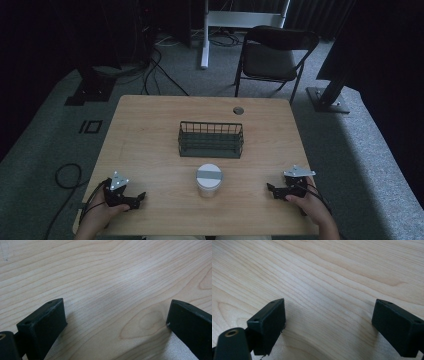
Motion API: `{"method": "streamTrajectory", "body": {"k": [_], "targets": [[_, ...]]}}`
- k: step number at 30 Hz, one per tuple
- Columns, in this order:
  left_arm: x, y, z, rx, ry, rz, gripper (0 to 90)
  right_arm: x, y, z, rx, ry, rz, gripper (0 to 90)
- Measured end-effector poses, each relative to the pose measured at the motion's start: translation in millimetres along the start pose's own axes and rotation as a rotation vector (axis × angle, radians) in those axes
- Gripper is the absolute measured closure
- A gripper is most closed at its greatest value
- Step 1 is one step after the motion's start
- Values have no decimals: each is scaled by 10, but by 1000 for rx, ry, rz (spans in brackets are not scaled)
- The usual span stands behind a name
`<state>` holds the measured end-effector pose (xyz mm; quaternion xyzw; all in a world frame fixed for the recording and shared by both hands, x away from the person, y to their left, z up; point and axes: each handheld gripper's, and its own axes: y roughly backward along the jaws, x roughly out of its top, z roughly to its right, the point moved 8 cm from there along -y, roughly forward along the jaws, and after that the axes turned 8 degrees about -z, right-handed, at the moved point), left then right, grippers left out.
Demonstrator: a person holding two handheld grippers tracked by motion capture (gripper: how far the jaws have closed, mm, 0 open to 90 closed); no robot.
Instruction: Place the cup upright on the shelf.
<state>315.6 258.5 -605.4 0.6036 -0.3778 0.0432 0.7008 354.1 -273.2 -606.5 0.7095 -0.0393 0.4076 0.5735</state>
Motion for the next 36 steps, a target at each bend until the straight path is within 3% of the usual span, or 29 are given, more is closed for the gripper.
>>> {"method": "streamTrajectory", "body": {"k": [7, 19, 31, 36], "targets": [[0, 0, -1, 0, -1, 0, 27, -16, 29, -28, 31, -23, 15, 116], [0, 0, 0, 0, -1, 0, 26, -4, 30, -107, 48, 9, 22, 116], [0, 0, -1, 0, -1, 0, 26, 148, 44, -315, 99, 68, 53, 116], [0, 0, 0, 0, -1, 0, 26, 216, 24, -484, 142, 111, 60, 116]]}}
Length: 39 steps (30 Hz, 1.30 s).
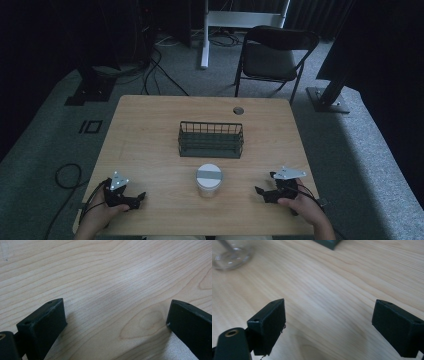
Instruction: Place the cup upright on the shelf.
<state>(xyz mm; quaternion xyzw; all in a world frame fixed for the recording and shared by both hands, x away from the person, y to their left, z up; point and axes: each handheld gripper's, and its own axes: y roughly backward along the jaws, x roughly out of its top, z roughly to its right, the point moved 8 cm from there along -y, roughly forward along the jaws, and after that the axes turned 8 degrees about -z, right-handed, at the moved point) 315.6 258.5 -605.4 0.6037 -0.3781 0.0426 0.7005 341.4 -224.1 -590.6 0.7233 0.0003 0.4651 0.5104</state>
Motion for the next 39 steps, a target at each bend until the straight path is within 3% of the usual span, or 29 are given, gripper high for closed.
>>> {"method": "streamTrajectory", "body": {"k": [18, 19, 29, 39], "targets": [[-1, 0, 0, 0, 0, 0, 26, 252, -190, -471, 114, 101, 27, 116], [0, 0, -1, 0, -1, 0, 26, 287, -212, -546, 135, 109, 35, 116], [0, 0, 0, 0, 0, 0, 26, 435, -330, -856, 187, 182, 70, 116], [0, 0, -1, 0, -1, 0, 26, 553, -401, -1096, 219, 202, 135, 117]]}}
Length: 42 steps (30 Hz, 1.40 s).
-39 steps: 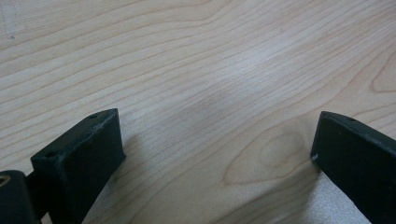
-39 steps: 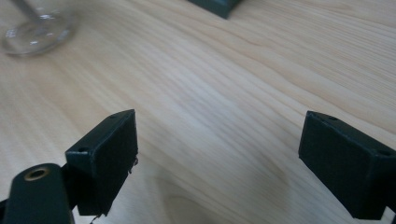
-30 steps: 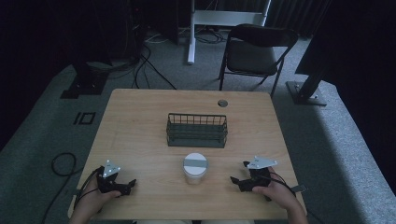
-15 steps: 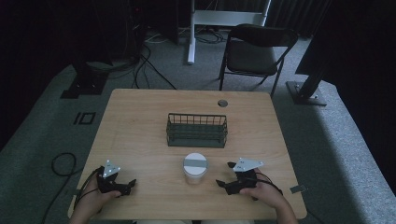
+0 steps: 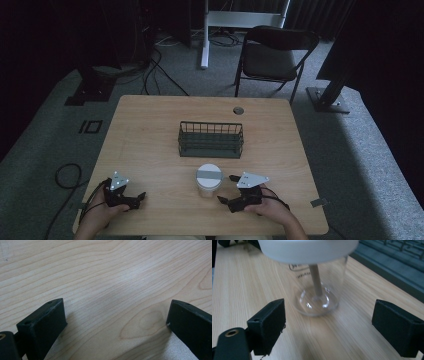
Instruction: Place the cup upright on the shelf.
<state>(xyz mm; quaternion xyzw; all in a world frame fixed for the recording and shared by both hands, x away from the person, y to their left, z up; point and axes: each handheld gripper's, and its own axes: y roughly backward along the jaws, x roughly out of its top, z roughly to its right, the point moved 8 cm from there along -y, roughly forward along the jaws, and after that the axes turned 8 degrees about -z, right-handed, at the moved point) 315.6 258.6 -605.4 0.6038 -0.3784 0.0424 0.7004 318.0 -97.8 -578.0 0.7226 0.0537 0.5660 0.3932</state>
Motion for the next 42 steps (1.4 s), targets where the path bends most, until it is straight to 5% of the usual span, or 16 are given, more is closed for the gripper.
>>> {"method": "streamTrajectory", "body": {"k": [8, 21, 42], "targets": [[0, 0, 0, 0, 1, 0, 26, 134, -116, -129, 16, 12, 52, 116], [0, 0, 0, 0, 1, 0, 26, 319, -260, -205, -11, -46, 154, 117], [0, 0, 0, 0, 1, 0, 27, 363, -401, -192, -61, -64, 156, 171]]}}
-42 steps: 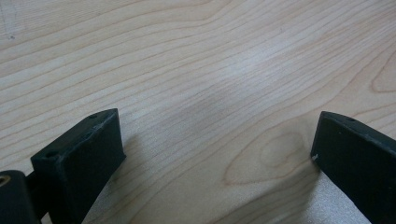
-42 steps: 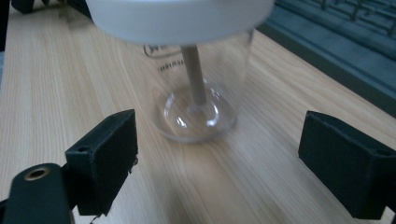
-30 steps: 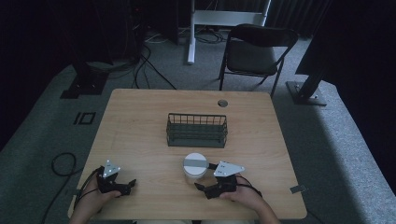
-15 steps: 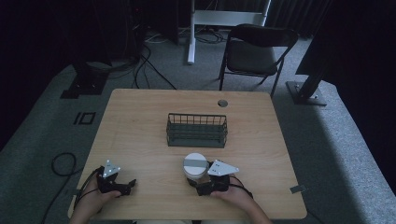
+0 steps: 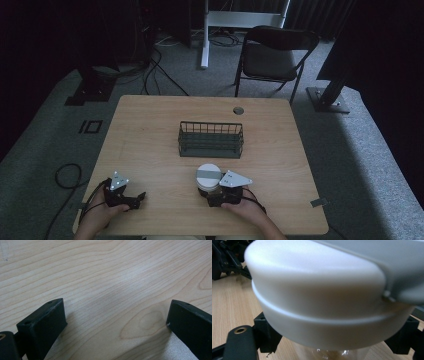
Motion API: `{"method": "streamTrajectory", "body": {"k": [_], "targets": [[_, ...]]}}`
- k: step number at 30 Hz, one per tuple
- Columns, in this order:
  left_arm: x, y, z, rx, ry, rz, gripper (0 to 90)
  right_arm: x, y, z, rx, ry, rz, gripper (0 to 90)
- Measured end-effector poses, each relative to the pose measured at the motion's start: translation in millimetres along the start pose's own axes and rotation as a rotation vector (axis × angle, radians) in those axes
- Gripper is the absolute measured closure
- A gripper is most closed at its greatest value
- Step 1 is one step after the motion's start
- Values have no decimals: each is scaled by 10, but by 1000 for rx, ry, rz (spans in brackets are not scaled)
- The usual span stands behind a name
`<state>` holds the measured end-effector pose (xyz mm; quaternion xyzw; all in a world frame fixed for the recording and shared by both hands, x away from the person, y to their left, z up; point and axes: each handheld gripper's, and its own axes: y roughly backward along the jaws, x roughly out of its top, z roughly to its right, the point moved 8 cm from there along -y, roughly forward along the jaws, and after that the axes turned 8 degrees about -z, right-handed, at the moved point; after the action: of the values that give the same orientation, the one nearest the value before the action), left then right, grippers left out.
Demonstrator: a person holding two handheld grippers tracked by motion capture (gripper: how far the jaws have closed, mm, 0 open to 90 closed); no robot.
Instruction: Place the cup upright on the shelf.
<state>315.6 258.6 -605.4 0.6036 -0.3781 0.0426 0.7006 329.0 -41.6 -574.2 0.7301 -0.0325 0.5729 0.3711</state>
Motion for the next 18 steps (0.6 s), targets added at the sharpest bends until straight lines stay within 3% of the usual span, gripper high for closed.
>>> {"method": "streamTrajectory", "body": {"k": [11, 18], "targets": [[0, -1, 0, 0, 0, 1, 27, 1, 52, 12, 2, 50, -15, 186], [0, 0, 0, 0, 0, 0, 26, 44, 112, 55, -13, 38, 2, 187]]}}
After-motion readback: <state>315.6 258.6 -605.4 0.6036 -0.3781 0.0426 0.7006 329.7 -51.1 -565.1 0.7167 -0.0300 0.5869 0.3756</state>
